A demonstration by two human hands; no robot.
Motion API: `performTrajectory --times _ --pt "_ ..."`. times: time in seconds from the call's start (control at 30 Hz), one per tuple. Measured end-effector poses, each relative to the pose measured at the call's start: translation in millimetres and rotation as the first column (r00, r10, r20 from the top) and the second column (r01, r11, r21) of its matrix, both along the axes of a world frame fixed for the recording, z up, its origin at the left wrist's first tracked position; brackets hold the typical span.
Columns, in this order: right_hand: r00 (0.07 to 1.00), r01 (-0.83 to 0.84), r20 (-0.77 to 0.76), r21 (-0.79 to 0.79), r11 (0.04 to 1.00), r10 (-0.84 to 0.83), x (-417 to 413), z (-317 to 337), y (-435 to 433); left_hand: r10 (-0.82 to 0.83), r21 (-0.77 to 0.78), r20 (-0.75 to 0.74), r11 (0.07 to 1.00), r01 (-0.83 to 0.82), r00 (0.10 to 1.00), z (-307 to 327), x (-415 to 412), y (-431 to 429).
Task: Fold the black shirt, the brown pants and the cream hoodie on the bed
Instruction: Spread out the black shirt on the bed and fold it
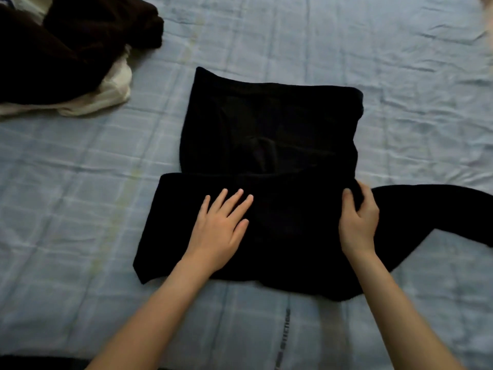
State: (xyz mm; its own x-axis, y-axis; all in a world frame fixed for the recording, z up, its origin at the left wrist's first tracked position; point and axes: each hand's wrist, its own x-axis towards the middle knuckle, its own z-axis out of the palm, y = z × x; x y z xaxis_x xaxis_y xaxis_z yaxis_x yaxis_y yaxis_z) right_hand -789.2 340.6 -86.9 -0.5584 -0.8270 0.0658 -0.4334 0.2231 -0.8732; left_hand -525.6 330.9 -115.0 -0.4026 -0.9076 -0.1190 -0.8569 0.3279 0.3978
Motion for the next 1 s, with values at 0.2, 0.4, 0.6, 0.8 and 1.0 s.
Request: performTrajectory --times 0.2,0.4,0.6,0.8,1.0 --pt "0.982 -0.119 -0.120 0.191 0.974 0.144 -41.9 -48.4 13.4 -0.039 -0.009 0.265 0.999 0.043 0.964 -39.7 -30.2 9.3" --pt "0.980 -0.077 -0.177 0.096 0.992 0.094 -46.1 -26.6 -5.2 -0.012 -0.034 0.238 0.999 0.021 0.971 -28.0 -31.6 9.6" --pt "0.970 0.011 -0.237 0.284 0.959 0.059 -94.2 -16.6 -17.8 -0.047 -0.040 0.226 0.998 0.058 0.973 -22.6 -40.0 2.7" --pt "0.638 -0.098 -0.701 0.336 0.937 0.318 -58.6 -38.6 -3.0 -0.052 -0.047 0.292 0.997 0.069 0.955 -46.5 -36.1 6.9" --pt "0.648 -0.179 -0.530 0.593 0.785 0.548 -22.6 -92.5 9.5 -0.069 -0.080 0.255 0.993 0.092 0.964 -60.2 -33.6 7.9"
